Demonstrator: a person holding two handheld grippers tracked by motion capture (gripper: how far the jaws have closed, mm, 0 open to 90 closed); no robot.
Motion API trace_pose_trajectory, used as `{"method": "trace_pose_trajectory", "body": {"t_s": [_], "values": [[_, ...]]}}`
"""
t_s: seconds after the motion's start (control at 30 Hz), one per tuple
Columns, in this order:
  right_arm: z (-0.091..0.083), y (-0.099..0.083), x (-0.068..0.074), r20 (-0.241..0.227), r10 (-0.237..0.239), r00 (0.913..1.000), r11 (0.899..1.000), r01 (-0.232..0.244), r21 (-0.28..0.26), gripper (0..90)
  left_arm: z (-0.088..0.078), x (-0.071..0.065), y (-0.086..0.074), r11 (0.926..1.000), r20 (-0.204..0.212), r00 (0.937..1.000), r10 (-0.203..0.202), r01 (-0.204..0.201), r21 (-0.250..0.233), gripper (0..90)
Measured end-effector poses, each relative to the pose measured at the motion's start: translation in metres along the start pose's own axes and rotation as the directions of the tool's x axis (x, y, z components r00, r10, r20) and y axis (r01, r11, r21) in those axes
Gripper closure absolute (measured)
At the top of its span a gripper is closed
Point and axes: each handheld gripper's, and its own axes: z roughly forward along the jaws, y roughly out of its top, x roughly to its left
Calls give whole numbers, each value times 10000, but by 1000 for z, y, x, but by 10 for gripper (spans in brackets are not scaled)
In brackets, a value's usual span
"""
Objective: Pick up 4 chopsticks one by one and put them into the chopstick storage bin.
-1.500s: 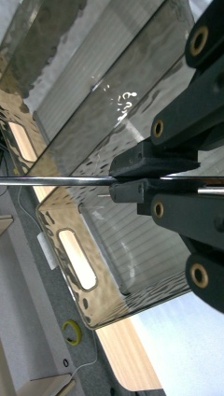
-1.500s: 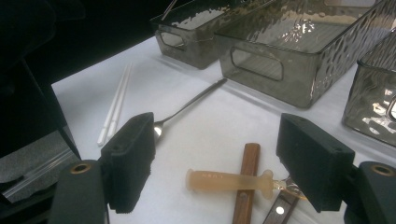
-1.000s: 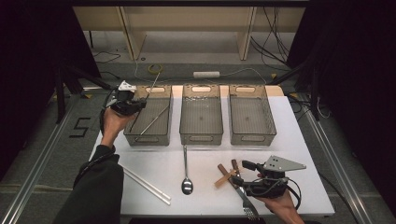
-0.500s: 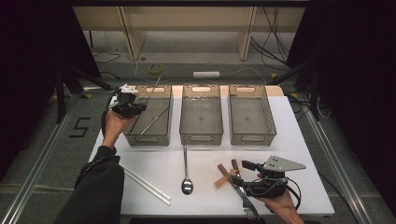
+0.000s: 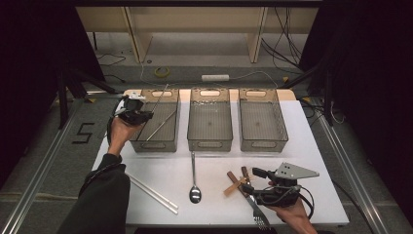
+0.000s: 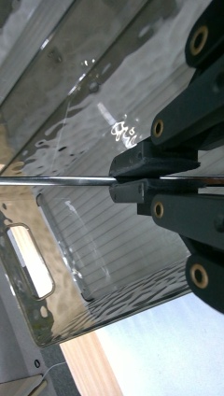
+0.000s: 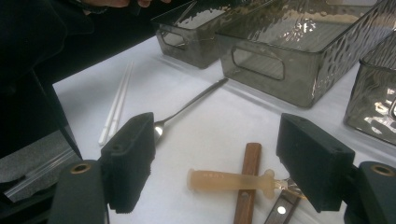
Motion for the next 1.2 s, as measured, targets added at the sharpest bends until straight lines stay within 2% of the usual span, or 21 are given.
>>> {"method": "trace_pose_trajectory", "body": {"t_s": [0.37,0.5,0.73,0.8,0.9,1.0,1.03,1.2], "values": [[1,0,0,-22,-6,10000,10000,6,46,292,3,1,-5,9997,-18,9999,-105,105,238,850],[1,0,0,-25,-2,10000,10000,2,29,292,6,1,-6,9989,-7,10000,-73,73,472,846],[1,0,0,-13,-6,10000,10000,6,54,292,10,1,-10,9973,167,9998,-144,131,718,835],[1,0,0,-13,-1,10000,10000,1,20,292,8,1,-10,9978,185,9994,-299,288,592,807],[1,0,0,-5,13,10000,10000,-13,22,292,3,2,-7,9981,135,9994,-310,302,542,764],[1,0,0,-7,20,10000,10000,-20,21,291,-5,1,-3,9970,379,9979,-523,500,590,695],[1,0,0,-7,34,10000,10000,-34,13,292,-9,-1,-1,9969,448,9980,-449,419,668,666],[0,0,-1,17,23,10000,10000,-23,-10,292,-29,-13,-1,9994,854,9962,-173,145,324,559]]}}
